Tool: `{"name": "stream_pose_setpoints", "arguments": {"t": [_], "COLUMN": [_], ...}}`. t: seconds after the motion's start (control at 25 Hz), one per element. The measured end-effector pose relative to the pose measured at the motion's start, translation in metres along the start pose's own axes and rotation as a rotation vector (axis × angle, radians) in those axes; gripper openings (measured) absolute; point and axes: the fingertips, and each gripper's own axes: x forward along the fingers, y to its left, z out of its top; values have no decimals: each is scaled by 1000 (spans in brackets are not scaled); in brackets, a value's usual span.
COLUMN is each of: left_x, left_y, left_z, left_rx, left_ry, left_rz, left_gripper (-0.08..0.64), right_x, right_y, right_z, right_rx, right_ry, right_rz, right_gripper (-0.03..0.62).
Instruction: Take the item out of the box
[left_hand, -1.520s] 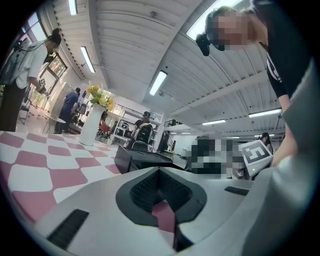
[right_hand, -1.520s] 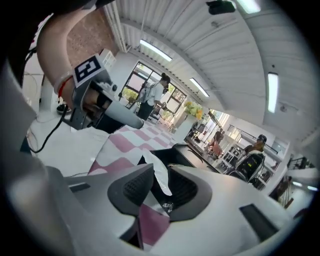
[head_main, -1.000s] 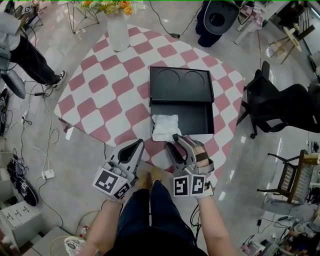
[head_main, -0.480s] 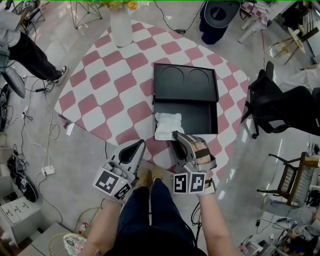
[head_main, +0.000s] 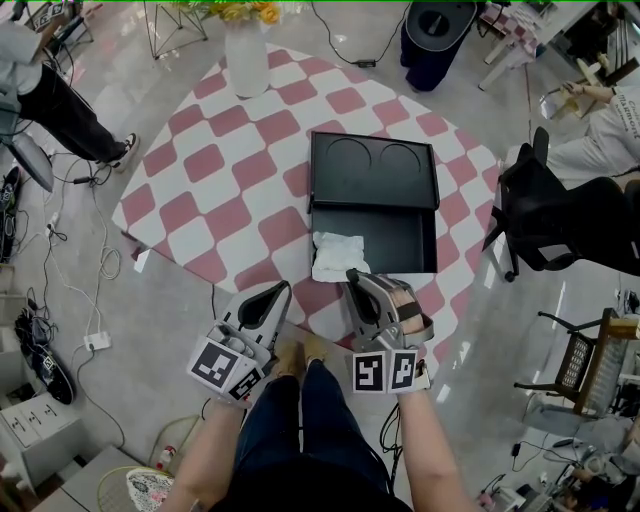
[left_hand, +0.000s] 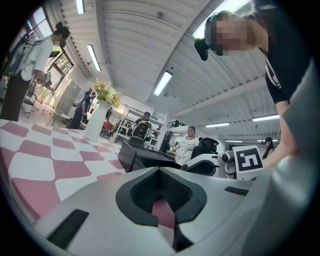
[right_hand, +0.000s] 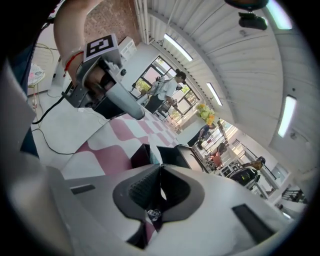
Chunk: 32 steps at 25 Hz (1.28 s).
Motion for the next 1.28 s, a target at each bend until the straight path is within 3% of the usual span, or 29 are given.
{"name": "stream_pose_setpoints", "arguments": {"t": [0.48, 0.96, 1.28], "left_x": [2, 11, 12], "left_y": [1, -8, -14], "left_z": [9, 27, 37], "left_rx": [8, 23, 36], "left_ry": [-9, -29, -43], "left_rz": [-8, -27, -27], "left_gripper": [8, 8, 8], "right_x": [-9, -26, -38], "right_y": [-33, -64, -77], "right_z": [6, 12, 15], "right_rx": [291, 458, 500], "right_ry": [-70, -126, -147], "right_rz": [-87, -159, -180], "right_gripper": [6, 6, 6]}}
